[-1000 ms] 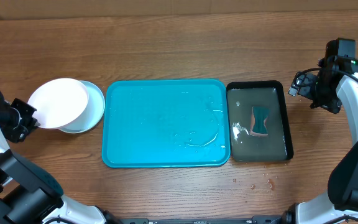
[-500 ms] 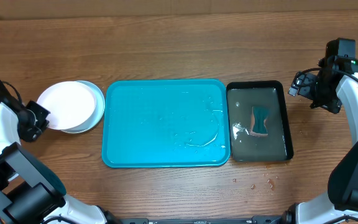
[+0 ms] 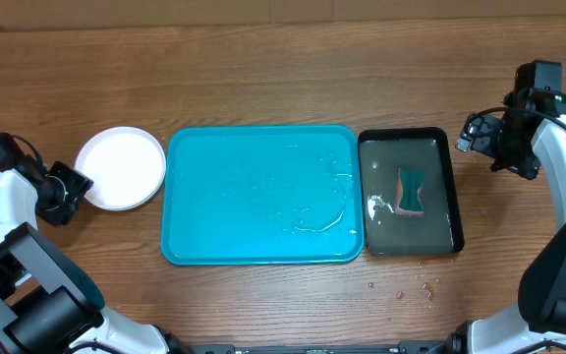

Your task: Clean dirty plates on tray and stack at the side

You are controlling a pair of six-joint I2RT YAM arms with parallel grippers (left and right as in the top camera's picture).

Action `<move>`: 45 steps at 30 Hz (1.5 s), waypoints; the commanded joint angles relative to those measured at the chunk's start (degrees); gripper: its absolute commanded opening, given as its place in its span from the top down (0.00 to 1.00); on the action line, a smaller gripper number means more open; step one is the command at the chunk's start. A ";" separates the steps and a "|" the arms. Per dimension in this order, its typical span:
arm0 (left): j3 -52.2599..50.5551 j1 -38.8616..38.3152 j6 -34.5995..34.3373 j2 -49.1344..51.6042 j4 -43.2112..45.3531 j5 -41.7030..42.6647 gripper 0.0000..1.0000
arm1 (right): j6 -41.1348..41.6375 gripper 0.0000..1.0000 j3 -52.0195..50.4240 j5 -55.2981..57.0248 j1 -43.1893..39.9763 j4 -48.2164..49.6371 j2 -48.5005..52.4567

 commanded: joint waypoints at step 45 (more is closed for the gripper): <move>-0.02 -36.30 6.29 0.20 0.20 1.81 0.00 | 0.42 0.00 0.63 0.15 -0.15 0.28 -0.48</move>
